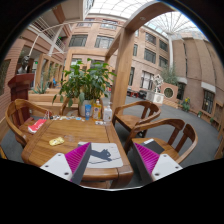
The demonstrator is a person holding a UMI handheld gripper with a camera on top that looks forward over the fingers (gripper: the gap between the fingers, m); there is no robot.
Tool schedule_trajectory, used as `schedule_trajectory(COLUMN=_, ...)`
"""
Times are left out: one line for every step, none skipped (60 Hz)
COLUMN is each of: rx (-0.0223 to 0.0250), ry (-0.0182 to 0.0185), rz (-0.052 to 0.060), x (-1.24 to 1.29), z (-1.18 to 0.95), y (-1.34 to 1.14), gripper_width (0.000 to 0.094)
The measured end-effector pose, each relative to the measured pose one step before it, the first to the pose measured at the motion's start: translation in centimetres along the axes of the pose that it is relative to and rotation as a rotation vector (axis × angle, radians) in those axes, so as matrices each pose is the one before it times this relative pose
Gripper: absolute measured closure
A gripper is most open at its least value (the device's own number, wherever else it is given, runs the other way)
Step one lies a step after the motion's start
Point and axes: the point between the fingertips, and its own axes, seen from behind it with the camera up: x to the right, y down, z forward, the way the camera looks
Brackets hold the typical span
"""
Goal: Arrange mouse
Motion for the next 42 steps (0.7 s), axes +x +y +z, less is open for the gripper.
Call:
schedule_trajectory(rx=-0.00340, ry=-0.00106, rz=0.0010, x=-0.146, z=0.052, y=0.273, gripper_width=0.0088)
schedule_trajectory(rx=-0.00486, ry=-0.00114, rz=0.0005, x=-0.071, z=0.013, y=0.215, gripper_width=0.0087)
schedule_trajectory(rx=-0.00488, ry=-0.00172, rz=0.0001, x=-0.093, z=0.048, y=0.257, gripper_width=0.0088)
schedule_trajectory(rx=-0.00525, ry=-0.00172, rz=-0.0001, x=-0.110, z=0.097, y=0.338, gripper_width=0.0088)
schedule_trajectory(rx=-0.00579, ry=-0.00150, rz=-0.0005, x=-0.138, z=0.159, y=0.364, gripper_width=0.0089)
schedule_trajectory(rx=-0.00704, ry=-0.00123, rz=-0.0013, x=-0.086, z=-0.085, y=0.314, gripper_width=0.0088)
schedule_trajectory(rx=-0.00599, ry=-0.00166, rz=-0.0015, x=-0.144, z=0.372, y=0.544, gripper_width=0.0088)
schedule_trajectory(rx=-0.00643, ry=-0.00161, rz=-0.0016, x=-0.136, z=0.320, y=0.527, gripper_width=0.0088)
schedule_trajectory(rx=-0.00706, ry=-0.00166, rz=-0.0018, x=-0.188, z=0.350, y=0.547, gripper_width=0.0087)
schedule_trajectory(rx=-0.00728, ry=-0.00229, rz=-0.0013, x=-0.225, z=0.345, y=0.553, gripper_width=0.0087)
schedule_trajectory(rx=-0.00765, ry=-0.00280, rz=-0.0012, x=-0.294, z=0.316, y=0.580, gripper_width=0.0089)
schedule_trajectory(rx=-0.00792, ry=-0.00353, rz=-0.0009, x=-0.306, z=0.296, y=0.597, gripper_width=0.0088)
schedule_trajectory(rx=-0.00839, ry=-0.00428, rz=-0.0003, x=-0.373, z=0.269, y=0.641, gripper_width=0.0087)
schedule_trajectory(rx=-0.00910, ry=-0.00464, rz=-0.0001, x=-0.397, z=0.269, y=0.637, gripper_width=0.0086)
schedule_trajectory(rx=-0.00949, ry=-0.00609, rz=-0.0003, x=-0.438, z=0.271, y=0.667, gripper_width=0.0086)
schedule_trajectory(rx=-0.00921, ry=-0.00857, rz=0.0001, x=-0.405, z=0.301, y=0.658, gripper_width=0.0087)
schedule_trajectory(rx=-0.00825, ry=-0.00924, rz=0.0000, x=-0.533, z=0.271, y=0.606, gripper_width=0.0087)
schedule_trajectory(rx=-0.00768, ry=-0.01062, rz=-0.0003, x=-0.552, z=0.234, y=0.598, gripper_width=0.0088)
schedule_trajectory(rx=-0.00764, ry=-0.01101, rz=-0.0002, x=-0.618, z=0.187, y=0.564, gripper_width=0.0086)
schedule_trajectory(rx=-0.00728, ry=-0.01092, rz=-0.0008, x=-0.750, z=0.224, y=0.504, gripper_width=0.0087)
schedule_trajectory(rx=-0.00720, ry=-0.01198, rz=-0.0008, x=-0.712, z=0.287, y=0.543, gripper_width=0.0089)
schedule_trajectory(rx=-0.00737, ry=-0.01342, rz=-0.0015, x=-0.646, z=0.313, y=0.545, gripper_width=0.0088)
schedule_trajectory(rx=-0.00778, ry=-0.01280, rz=-0.0028, x=-0.780, z=0.270, y=0.518, gripper_width=0.0087)
schedule_trajectory(rx=-0.00837, ry=-0.01275, rz=-0.0031, x=-0.759, z=0.301, y=0.461, gripper_width=0.0089)
schedule_trajectory(rx=-0.00865, ry=-0.01198, rz=-0.0030, x=-0.753, z=0.353, y=0.475, gripper_width=0.0089)
schedule_trajectory(rx=-0.00777, ry=-0.01193, rz=-0.0032, x=-0.816, z=0.372, y=0.378, gripper_width=0.0088)
schedule_trajectory(rx=-0.00639, ry=-0.01324, rz=-0.0038, x=-0.882, z=0.406, y=0.301, gripper_width=0.0089)
schedule_trajectory(rx=-0.00509, ry=-0.01411, rz=-0.0041, x=-0.860, z=0.383, y=0.267, gripper_width=0.0085)
schedule_trajectory(rx=-0.00474, ry=-0.01390, rz=-0.0042, x=-0.887, z=0.402, y=0.188, gripper_width=0.0084)
schedule_trajectory(rx=-0.00429, ry=-0.01284, rz=-0.0043, x=-0.867, z=0.398, y=0.180, gripper_width=0.0084)
schedule_trajectory(rx=-0.00360, ry=-0.01249, rz=-0.0043, x=-0.919, z=0.422, y=0.115, gripper_width=0.0084)
schedule_trajectory(rx=-0.00215, ry=-0.01174, rz=-0.0036, x=-0.864, z=0.463, y=0.050, gripper_width=0.0083)
schedule_trajectory(rx=-0.00089, ry=-0.01143, rz=-0.0026, x=-0.855, z=0.454, y=-0.009, gripper_width=0.0083)
schedule_trajectory(rx=-0.00095, ry=-0.01089, rz=-0.0016, x=-0.818, z=0.506, y=-0.031, gripper_width=0.0083)
schedule_trajectory(rx=-0.00119, ry=-0.01076, rz=-0.0004, x=-0.783, z=0.558, y=-0.082, gripper_width=0.0084)
schedule_trajectory(rx=-0.00115, ry=-0.01064, rz=0.0006, x=-0.759, z=0.583, y=-0.133, gripper_width=0.0084)
schedule_trajectory(rx=-0.00106, ry=-0.01067, rz=0.0018, x=-0.775, z=0.580, y=-0.165, gripper_width=0.0083)
schedule_trajectory(rx=-0.00042, ry=-0.01098, rz=0.0032, x=-0.755, z=0.593, y=-0.188, gripper_width=0.0084)
schedule_trajectory(rx=-0.00067, ry=-0.01090, rz=0.0043, x=-0.776, z=0.620, y=-0.247, gripper_width=0.0083)
schedule_trajectory(rx=-0.00150, ry=-0.01095, rz=0.0047, x=-0.723, z=0.601, y=-0.230, gripper_width=0.0084)
schedule_trajectory(rx=-0.00224, ry=-0.01081, rz=0.0052, x=-0.760, z=0.606, y=-0.240, gripper_width=0.0084)
schedule_trajectory(rx=-0.00285, ry=-0.01061, rz=0.0045, x=-0.696, z=0.638, y=-0.230, gripper_width=0.0083)
